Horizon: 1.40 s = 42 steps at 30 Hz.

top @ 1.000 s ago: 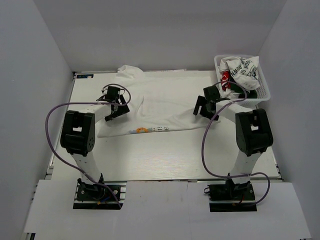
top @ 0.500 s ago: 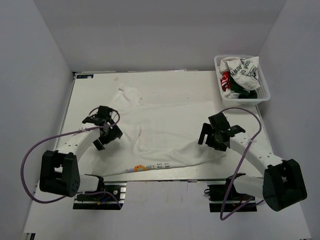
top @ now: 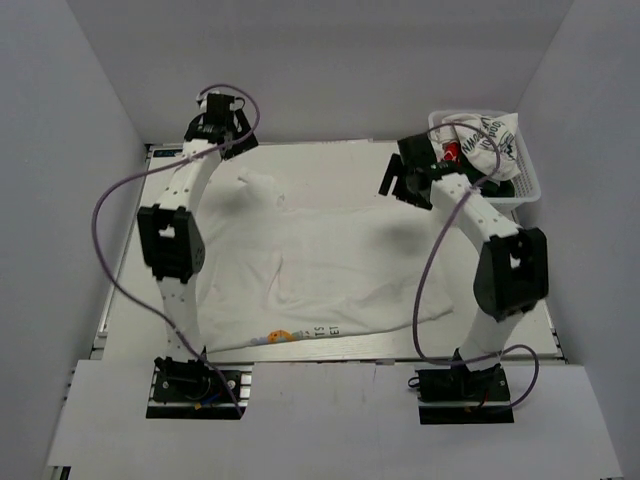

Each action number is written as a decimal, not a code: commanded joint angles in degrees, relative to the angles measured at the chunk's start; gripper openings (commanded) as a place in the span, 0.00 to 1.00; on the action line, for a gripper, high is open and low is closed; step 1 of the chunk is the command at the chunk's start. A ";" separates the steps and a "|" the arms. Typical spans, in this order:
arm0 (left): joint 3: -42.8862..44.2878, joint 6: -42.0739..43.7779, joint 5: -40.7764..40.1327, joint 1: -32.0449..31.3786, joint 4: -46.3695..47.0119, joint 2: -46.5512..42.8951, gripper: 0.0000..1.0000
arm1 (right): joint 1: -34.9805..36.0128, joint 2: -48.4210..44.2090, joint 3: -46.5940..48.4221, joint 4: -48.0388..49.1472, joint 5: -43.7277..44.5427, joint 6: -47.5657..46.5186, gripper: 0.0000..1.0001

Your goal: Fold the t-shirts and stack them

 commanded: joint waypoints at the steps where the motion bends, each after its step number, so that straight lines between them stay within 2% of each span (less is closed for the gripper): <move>1: 17.14 9.07 0.73 0.45 -5.60 12.89 1.00 | -2.27 5.34 8.81 -0.98 3.28 -3.56 0.90; 2: 20.23 10.48 1.25 0.45 -5.09 15.45 1.00 | -2.19 8.92 15.09 -1.94 3.55 -4.27 0.90; 3: 23.74 11.71 2.21 0.45 -4.30 17.47 1.00 | -2.62 12.35 17.07 -2.55 3.55 -4.97 0.90; 8: 18.16 20.84 5.56 -0.08 7.21 21.08 1.00 | -4.21 23.44 28.41 -5.46 4.43 -9.20 0.90; 12: 19.03 22.18 6.18 -0.08 7.22 23.72 1.00 | -5.87 27.75 29.39 -4.58 2.86 -9.55 0.90; 14: 18.16 22.18 6.71 -0.08 7.22 24.25 0.98 | -6.14 28.72 28.69 -3.80 2.41 -9.11 0.90; 16: 17.10 22.18 6.71 -0.08 7.22 24.87 0.91 | -6.49 29.87 27.38 -2.48 1.70 -9.20 0.90; 23: 13.76 21.48 8.29 -0.61 5.91 26.63 0.85 | -7.20 34.26 28.95 -1.77 2.76 -9.02 0.90; 25: 12.97 21.48 8.29 -0.61 5.20 26.63 0.77 | -7.28 34.53 28.87 -2.12 2.15 -8.41 0.90; 26: 12.10 21.48 9.51 -0.61 5.20 26.63 0.65 | -7.37 35.14 28.61 -1.95 2.23 -8.32 0.90; 28: 10.78 23.23 10.92 -0.61 5.72 25.94 0.52 | -7.20 35.49 28.69 -3.61 2.58 -7.01 0.90; 29: 9.55 23.76 11.97 -0.61 6.51 25.93 0.30 | -7.28 35.67 27.82 -3.96 2.76 -6.57 0.90; 30: 9.54 23.77 11.98 -0.61 6.52 25.93 0.16 | -7.11 35.41 27.46 -4.84 2.84 -5.26 0.90; 31: 9.54 23.77 11.37 -0.61 6.52 25.41 0.02 | -7.20 35.15 26.59 -5.45 3.02 -4.98 0.85; 33: 9.54 23.77 10.40 -0.61 7.14 24.62 0.00 | -7.11 34.01 24.39 -4.67 2.93 -4.63 0.79; 34: 9.54 24.55 9.27 -1.13 7.92 24.00 0.00 | -7.02 33.57 23.43 -4.76 2.93 -4.46 0.67; 36: 9.54 24.56 8.64 -1.13 9.33 21.55 0.00 | -7.02 32.34 22.55 -5.54 3.46 -3.58 0.52; 37: 7.80 25.17 8.03 -1.13 10.03 20.32 0.00 | -7.02 31.81 22.10 -5.72 3.90 -2.88 0.40; 38: 5.34 25.17 7.50 -1.13 11.78 17.43 0.00 | -6.85 29.98 20.71 -5.29 4.77 -2.87 0.24; 39: 5.32 25.17 7.50 -1.13 12.84 17.41 0.00 | -6.76 29.35 20.08 -4.50 4.95 -2.87 0.24; 40: 2.01 25.17 7.50 -1.13 13.98 14.10 0.00 | -6.76 28.04 19.38 -3.62 4.61 -3.13 0.00; 42: -1.26 25.17 7.50 -1.13 16.44 10.57 0.00 | -6.67 26.89 17.54 -1.35 4.25 -3.40 0.00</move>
